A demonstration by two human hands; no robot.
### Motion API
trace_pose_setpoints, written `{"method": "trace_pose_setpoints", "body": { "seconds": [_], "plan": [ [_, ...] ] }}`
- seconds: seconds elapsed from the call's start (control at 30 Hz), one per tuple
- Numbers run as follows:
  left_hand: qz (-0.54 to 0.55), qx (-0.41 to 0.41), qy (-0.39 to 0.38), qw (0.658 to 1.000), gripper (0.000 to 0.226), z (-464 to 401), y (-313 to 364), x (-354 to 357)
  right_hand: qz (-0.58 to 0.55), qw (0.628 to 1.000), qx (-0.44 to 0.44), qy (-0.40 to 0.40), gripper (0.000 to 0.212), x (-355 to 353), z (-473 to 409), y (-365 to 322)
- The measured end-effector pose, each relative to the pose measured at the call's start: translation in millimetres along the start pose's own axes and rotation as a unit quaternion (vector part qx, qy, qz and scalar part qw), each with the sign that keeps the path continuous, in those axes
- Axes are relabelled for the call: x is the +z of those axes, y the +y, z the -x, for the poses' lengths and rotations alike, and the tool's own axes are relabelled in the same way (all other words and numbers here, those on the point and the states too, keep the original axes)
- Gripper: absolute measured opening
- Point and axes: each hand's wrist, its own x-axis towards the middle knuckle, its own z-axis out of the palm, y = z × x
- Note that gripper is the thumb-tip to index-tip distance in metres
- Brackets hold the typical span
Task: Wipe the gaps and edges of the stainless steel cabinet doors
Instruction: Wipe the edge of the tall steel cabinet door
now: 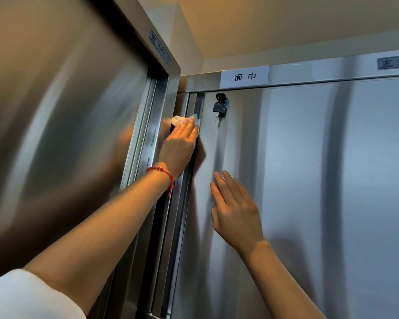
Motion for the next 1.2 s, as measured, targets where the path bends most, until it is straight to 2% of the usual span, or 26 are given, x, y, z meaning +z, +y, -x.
{"method": "trace_pose_setpoints", "body": {
  "seconds": [0.43,0.6,0.7,0.93,1.07,1.2],
  "plan": [
    [0.046,0.006,0.012,0.999,0.049,33.2,7.7,6.7,-0.003,1.000,0.000,-0.005,0.046,1.1,0.6,-0.2],
    [0.041,0.013,0.078,0.996,0.045,43.0,14.5,-1.1,-0.007,1.000,0.002,-0.002,0.046,-0.3,0.6,-0.6],
    [0.056,0.016,0.066,0.996,0.045,49.6,17.5,-3.9,-0.009,1.000,0.005,-0.007,0.045,-0.8,0.0,-1.1],
    [0.050,0.034,0.100,0.993,0.047,67.4,21.3,-6.0,0.003,1.000,0.003,-0.010,0.047,-0.2,0.2,-0.9],
    [0.032,0.041,0.098,0.994,0.038,78.9,23.1,-7.1,0.002,1.000,0.003,-0.014,0.047,0.1,0.2,-1.1],
    [0.059,0.019,0.093,0.994,0.048,88.6,24.7,-5.5,0.000,1.000,0.004,-0.016,0.047,-0.4,0.4,-1.2]
  ]
}}
